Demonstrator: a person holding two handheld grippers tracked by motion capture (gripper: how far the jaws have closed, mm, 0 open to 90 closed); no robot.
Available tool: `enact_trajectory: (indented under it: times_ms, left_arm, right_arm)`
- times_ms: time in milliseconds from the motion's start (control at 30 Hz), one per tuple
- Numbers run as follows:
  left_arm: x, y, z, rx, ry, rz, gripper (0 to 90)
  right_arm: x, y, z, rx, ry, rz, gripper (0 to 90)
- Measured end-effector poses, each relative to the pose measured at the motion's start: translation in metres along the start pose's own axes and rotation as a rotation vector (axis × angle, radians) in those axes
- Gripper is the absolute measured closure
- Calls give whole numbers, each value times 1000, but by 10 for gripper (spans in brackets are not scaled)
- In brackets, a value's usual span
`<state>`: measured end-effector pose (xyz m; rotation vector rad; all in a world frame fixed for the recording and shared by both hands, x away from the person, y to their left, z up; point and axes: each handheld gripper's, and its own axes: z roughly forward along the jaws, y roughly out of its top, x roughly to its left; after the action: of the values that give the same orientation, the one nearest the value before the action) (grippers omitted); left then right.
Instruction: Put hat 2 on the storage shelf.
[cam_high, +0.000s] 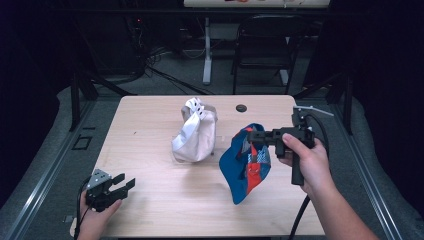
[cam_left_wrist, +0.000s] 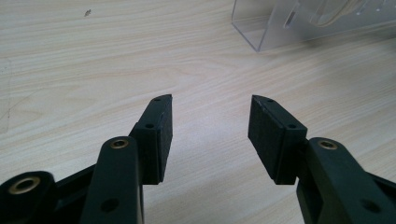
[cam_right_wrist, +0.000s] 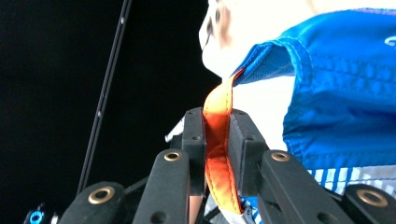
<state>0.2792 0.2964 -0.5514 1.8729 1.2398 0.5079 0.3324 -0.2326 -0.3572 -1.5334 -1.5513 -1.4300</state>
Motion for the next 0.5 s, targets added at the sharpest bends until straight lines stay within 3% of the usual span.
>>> enact_trajectory:
  times_ms: [200,500]
  left_arm:
    - [0,0,1,1,1,3,503]
    - [1,0,0,0,-1,1,504]
  right_arm:
    - [14,21,-13,-71,-14,-4,781]
    - [30,54,-25,-162,-79,-9,781]
